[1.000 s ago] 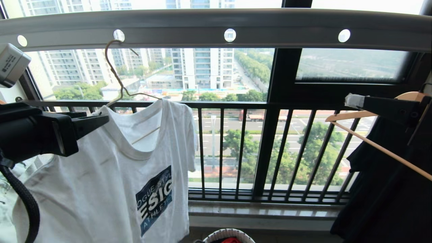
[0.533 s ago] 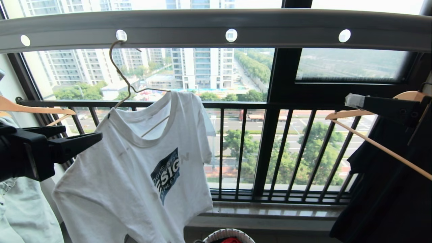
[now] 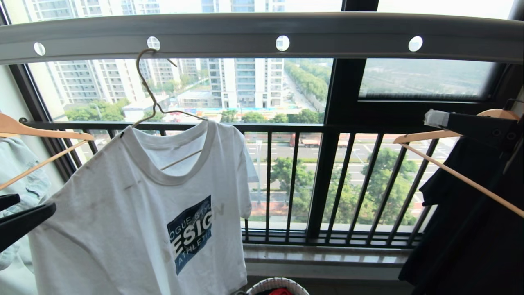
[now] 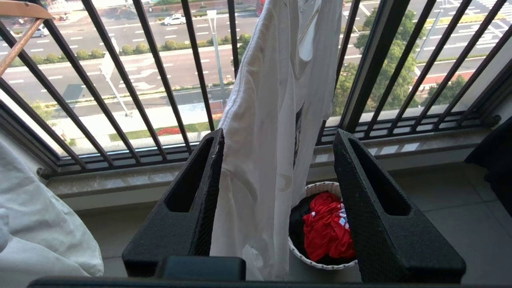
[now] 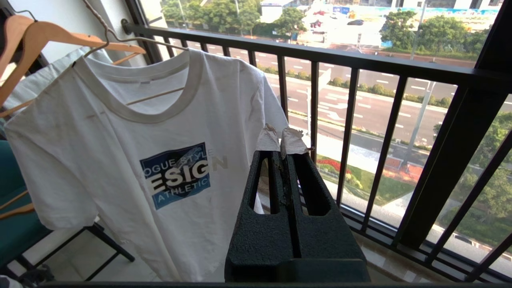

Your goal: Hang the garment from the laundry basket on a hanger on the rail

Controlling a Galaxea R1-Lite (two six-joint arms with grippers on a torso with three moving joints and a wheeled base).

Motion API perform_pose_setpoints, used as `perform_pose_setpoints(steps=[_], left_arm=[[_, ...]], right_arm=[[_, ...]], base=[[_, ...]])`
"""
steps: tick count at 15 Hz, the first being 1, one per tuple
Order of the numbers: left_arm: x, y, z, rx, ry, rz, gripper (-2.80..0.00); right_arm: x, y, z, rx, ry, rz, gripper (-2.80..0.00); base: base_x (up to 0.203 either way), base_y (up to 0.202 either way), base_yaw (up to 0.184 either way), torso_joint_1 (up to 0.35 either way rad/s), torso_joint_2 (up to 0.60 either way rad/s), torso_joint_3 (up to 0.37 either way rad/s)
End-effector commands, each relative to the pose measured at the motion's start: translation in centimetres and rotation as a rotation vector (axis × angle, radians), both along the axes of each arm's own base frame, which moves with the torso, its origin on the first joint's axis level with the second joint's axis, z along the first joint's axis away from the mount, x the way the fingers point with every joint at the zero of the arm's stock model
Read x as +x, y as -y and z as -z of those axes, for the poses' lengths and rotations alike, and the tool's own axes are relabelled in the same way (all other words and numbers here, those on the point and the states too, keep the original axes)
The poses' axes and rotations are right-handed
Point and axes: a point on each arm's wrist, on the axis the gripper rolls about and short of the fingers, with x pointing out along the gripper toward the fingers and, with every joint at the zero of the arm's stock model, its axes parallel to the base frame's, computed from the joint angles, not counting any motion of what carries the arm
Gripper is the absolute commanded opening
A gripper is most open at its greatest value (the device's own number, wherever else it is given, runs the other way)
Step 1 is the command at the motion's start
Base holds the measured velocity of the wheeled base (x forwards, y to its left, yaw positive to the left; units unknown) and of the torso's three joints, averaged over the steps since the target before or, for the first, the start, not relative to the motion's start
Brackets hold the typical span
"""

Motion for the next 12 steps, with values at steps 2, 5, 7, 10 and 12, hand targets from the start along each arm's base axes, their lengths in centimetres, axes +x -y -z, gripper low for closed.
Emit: perform_pose_setpoints(steps=[2, 5, 7, 10, 12], left_arm=[[-2.9, -1.0, 1.3, 0.035, -0.057, -0.105, -2.8], [-4.7, -1.7, 1.1, 0.017, 0.002, -0.168, -2.8], [-6.1, -2.1, 0.8, -0.009, 0.051, -0.194, -2.8], [-6.8, -2.3, 1.7, 0.002, -0.043, -0.263, -2.8], [-5.8, -2.1, 1.6, 0.022, -0.1, -0.272, -2.8]], right_arm=[[-0.3, 0.2, -0.4, 0.008, 0.015, 0.001, -2.8], [-0.6, 0.3, -0.5, 0.01, 0.019, -0.002, -2.8], [-0.4, 0.2, -0.3, 0.003, 0.004, -0.002, -2.8], [-0.4, 0.2, -0.2, -0.021, -0.044, -0.019, -2.8], [-0.3, 0.1, 0.0, -0.027, -0.061, -0.021, -2.8]], base=[[0.0, 0.0, 0.0, 0.0, 0.0, 0.0], [0.0, 0.0, 0.0, 0.0, 0.0, 0.0], [0.0, 0.0, 0.0, 0.0, 0.0, 0.0], [0.0, 0.0, 0.0, 0.0, 0.0, 0.0], [0.0, 0.0, 0.0, 0.0, 0.0, 0.0]])
